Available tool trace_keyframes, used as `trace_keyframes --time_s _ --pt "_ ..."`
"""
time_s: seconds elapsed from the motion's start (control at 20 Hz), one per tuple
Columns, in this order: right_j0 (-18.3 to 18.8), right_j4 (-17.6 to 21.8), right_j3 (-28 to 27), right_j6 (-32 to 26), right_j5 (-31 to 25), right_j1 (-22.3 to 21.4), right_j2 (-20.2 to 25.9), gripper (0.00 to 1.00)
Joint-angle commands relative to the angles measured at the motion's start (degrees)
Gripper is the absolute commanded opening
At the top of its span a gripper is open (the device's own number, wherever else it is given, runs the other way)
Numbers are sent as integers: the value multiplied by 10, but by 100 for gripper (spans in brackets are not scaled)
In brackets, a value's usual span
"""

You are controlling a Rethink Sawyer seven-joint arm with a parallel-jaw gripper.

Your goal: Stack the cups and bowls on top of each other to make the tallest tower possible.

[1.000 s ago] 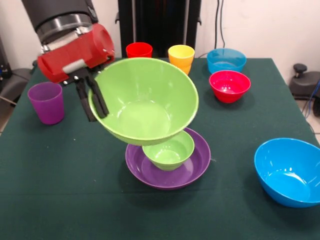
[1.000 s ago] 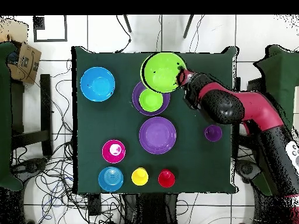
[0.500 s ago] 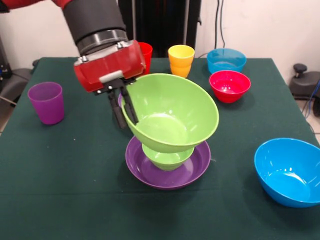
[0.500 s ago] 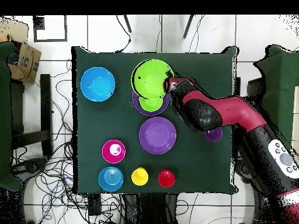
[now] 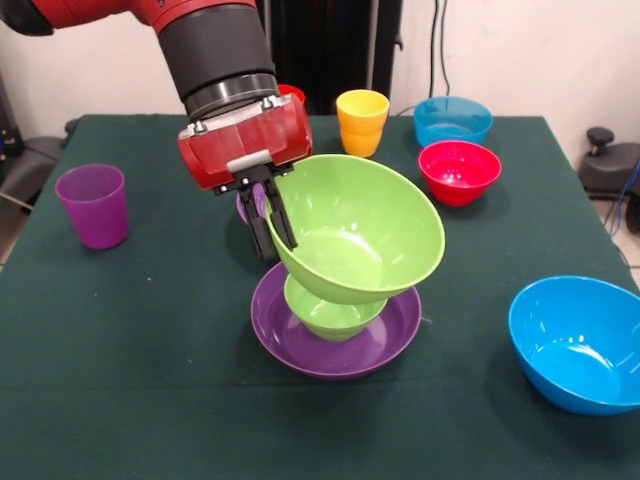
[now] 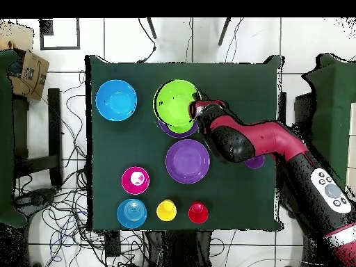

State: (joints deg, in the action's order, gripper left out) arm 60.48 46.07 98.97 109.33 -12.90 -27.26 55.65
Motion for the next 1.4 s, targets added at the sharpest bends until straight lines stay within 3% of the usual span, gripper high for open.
trace_keyframes --time_s 0.05,0.95,1.1,1.4 --pt "-26 24 15 19 20 1 -59 0" --pt "-36 15 6 19 22 1 -64 0" --pt "-28 13 -3 1 12 17 -54 0" --pt "-45 16 -6 19 25 13 -67 0"
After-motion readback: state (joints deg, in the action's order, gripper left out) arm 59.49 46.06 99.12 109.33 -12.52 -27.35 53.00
